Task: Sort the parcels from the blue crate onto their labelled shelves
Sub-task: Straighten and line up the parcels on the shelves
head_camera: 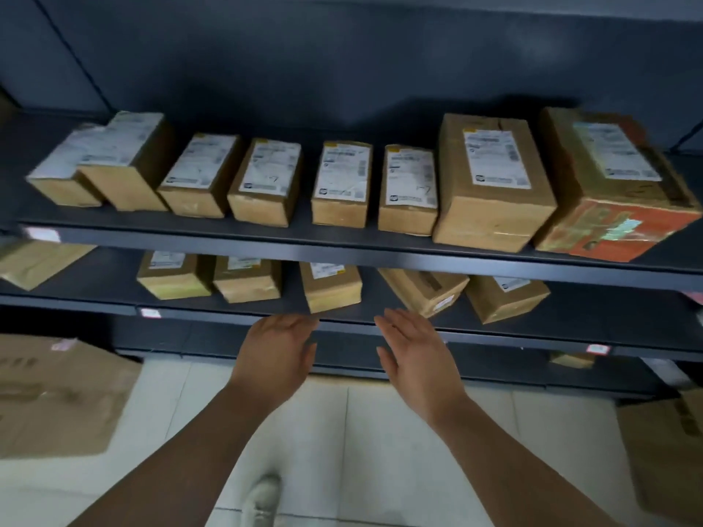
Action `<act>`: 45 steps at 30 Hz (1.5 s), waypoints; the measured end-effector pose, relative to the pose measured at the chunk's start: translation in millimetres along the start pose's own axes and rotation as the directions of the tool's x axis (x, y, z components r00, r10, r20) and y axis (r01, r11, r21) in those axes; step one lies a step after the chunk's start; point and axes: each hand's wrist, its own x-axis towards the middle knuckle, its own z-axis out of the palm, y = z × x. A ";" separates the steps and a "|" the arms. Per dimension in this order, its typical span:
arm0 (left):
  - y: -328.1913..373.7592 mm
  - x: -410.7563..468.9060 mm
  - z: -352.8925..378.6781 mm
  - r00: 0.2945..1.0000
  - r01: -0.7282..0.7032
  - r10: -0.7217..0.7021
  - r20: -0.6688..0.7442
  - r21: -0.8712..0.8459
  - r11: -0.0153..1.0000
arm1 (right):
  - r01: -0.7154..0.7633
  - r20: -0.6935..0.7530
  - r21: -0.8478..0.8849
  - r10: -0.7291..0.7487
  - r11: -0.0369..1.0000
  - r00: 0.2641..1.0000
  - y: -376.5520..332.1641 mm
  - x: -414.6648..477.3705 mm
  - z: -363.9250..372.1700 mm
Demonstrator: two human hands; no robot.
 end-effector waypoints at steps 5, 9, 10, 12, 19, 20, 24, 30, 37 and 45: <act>-98.6 -0.8 13.5 0.998 0.049 -0.050 0.027 0.026 0.998 | 0.032 0.030 0.058 -0.034 0.998 0.999 -66.5 52.6 63.5; -176.4 -1.9 36.6 0.996 0.070 -0.070 0.051 -0.003 0.998 | 0.028 -0.030 0.046 -0.027 0.999 0.999 -111.0 91.8 115.5; -193.2 -1.6 43.4 0.996 0.075 -0.074 0.044 -0.010 0.997 | 0.025 -0.039 0.037 -0.023 0.999 0.999 -119.7 100.6 129.4; -224.9 0.6 58.2 0.996 0.089 -0.089 0.023 -0.021 0.996 | 0.014 -0.032 0.035 -0.013 0.999 0.999 -133.7 118.8 159.5; -325.5 34.7 109.9 0.984 0.175 -0.171 -0.041 0.114 0.978 | 0.040 -0.028 -0.029 -0.041 0.999 0.999 -147.9 187.6 249.8; -337.1 43.4 115.2 0.982 0.189 -0.185 -0.040 0.139 0.972 | 0.041 -0.043 -0.048 -0.043 0.998 0.998 -146.7 195.1 258.9; -373.9 71.2 137.4 0.976 0.214 -0.216 -0.021 0.249 0.944 | 0.042 -0.033 -0.135 -0.047 0.990 0.998 -136.7 219.0 287.7; -400.6 75.2 172.4 0.975 0.131 -0.096 -0.201 0.164 0.978 | 0.010 -0.048 -0.093 -0.014 0.996 0.999 -129.9 227.9 315.6; -418.6 72.1 180.0 0.945 0.041 0.001 -0.327 0.121 0.992 | -0.025 -0.135 -0.069 0.015 0.997 0.991 -148.6 222.1 324.9; -429.5 72.4 178.1 0.943 0.036 0.004 -0.334 0.114 0.993 | -0.047 -0.143 -0.093 0.034 0.995 0.989 -161.2 217.8 326.5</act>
